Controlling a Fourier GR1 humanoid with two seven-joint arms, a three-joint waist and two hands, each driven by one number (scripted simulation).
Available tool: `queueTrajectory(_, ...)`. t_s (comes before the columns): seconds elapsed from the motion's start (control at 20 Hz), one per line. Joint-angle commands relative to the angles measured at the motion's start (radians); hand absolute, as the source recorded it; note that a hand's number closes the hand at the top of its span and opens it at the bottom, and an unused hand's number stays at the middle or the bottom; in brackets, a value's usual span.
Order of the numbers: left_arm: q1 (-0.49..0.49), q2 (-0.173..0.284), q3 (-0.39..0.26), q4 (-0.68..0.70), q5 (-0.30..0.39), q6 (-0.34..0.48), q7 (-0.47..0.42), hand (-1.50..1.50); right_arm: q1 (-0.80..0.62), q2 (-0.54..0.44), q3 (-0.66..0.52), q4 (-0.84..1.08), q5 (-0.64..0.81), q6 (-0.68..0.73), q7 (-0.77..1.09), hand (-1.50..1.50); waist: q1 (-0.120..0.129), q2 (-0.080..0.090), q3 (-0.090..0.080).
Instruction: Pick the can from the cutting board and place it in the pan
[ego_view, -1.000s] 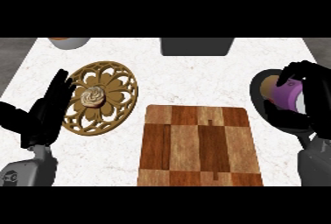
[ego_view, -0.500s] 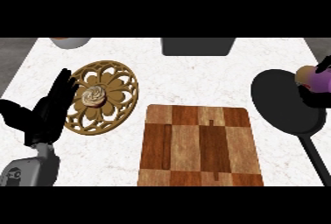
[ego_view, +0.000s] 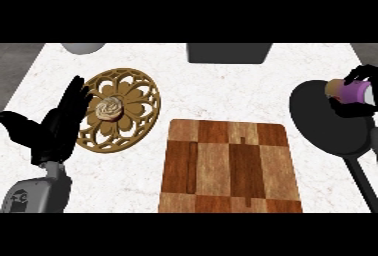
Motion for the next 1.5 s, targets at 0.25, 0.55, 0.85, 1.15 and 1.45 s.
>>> queueTrajectory(0.25,0.008,-0.003,-0.006,-0.025,0.015,-0.017,0.011,0.00,-0.083,-0.059,-0.099,0.442,-0.025,-0.126,-0.017,-1.50,0.017,0.008,0.002)
queueTrajectory(0.55,-0.008,-0.008,-0.009,0.005,0.004,-0.013,0.004,0.00,-0.154,-0.118,-0.102,0.645,-0.037,-0.079,-0.105,-1.50,0.019,0.010,0.002)
queueTrajectory(0.85,-0.017,-0.004,-0.010,-0.035,0.001,-0.001,0.032,0.00,-0.153,-0.143,-0.255,0.628,-0.232,-0.046,-0.283,-1.50,0.012,0.005,0.004)
queueTrajectory(1.15,0.028,-0.010,0.006,-0.004,-0.011,0.004,-0.035,0.00,-0.121,-0.267,-0.404,0.661,-0.418,0.219,-0.361,-1.50,-0.018,-0.001,0.001)
queueTrajectory(1.45,-0.004,0.026,0.031,-0.010,0.023,-0.020,0.024,0.00,0.027,-0.411,-0.481,0.719,-0.521,0.497,-0.493,-1.50,-0.020,0.001,0.003)
